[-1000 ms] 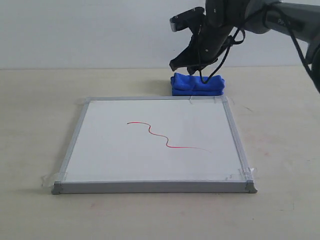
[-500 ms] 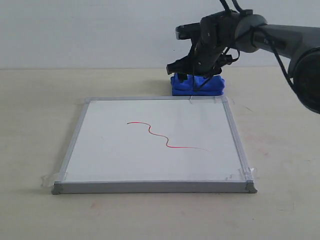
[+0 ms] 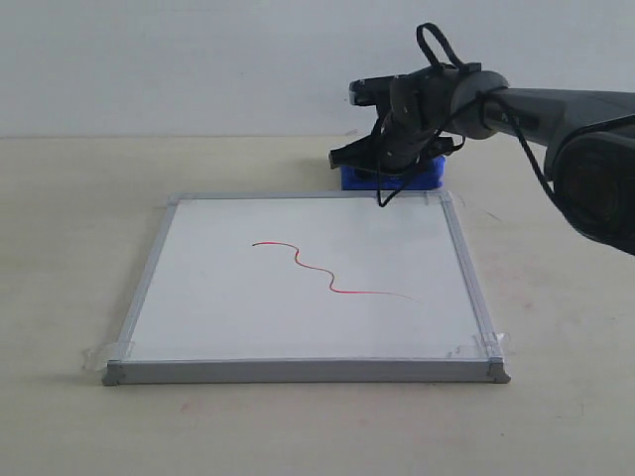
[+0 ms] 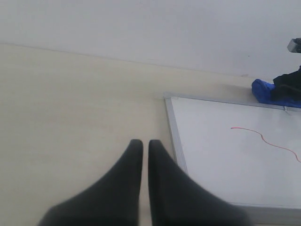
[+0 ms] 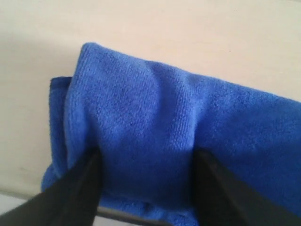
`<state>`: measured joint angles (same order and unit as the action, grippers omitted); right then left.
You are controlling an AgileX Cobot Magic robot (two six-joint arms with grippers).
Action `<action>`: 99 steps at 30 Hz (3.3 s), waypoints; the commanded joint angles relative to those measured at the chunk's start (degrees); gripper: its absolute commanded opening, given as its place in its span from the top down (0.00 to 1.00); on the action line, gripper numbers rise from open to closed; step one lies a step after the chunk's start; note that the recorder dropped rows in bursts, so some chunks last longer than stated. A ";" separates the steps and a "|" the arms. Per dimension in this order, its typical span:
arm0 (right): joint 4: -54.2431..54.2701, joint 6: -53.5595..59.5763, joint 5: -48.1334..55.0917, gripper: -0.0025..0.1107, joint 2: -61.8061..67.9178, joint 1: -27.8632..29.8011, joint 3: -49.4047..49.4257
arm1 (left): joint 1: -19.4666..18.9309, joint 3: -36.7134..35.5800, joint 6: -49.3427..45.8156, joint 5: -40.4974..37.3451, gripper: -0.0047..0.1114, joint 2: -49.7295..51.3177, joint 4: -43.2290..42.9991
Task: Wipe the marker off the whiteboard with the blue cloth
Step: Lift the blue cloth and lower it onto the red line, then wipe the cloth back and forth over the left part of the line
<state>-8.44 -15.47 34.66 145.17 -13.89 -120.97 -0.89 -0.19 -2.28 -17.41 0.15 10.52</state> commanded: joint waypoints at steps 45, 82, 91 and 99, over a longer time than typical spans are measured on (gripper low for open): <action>-12.28 12.04 23.14 0.98 -2.87 -21.02 0.31 | -0.17 0.19 -0.36 0.85 0.92 -0.15 -0.04; -4.64 -0.01 15.86 0.98 -2.72 -15.42 0.31 | -0.17 0.19 -0.36 0.85 0.92 -0.15 -0.04; 16.27 19.36 15.87 0.98 -2.72 -16.07 0.31 | -0.17 0.19 -0.36 0.85 0.92 -0.15 -0.04; 12.11 19.49 11.87 0.98 -2.72 -18.96 0.31 | -0.17 0.19 -0.36 0.85 0.92 -0.15 -0.04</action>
<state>6.34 12.79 48.11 141.79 -32.88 -121.12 -0.89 -0.19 -2.28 -17.41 0.15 10.52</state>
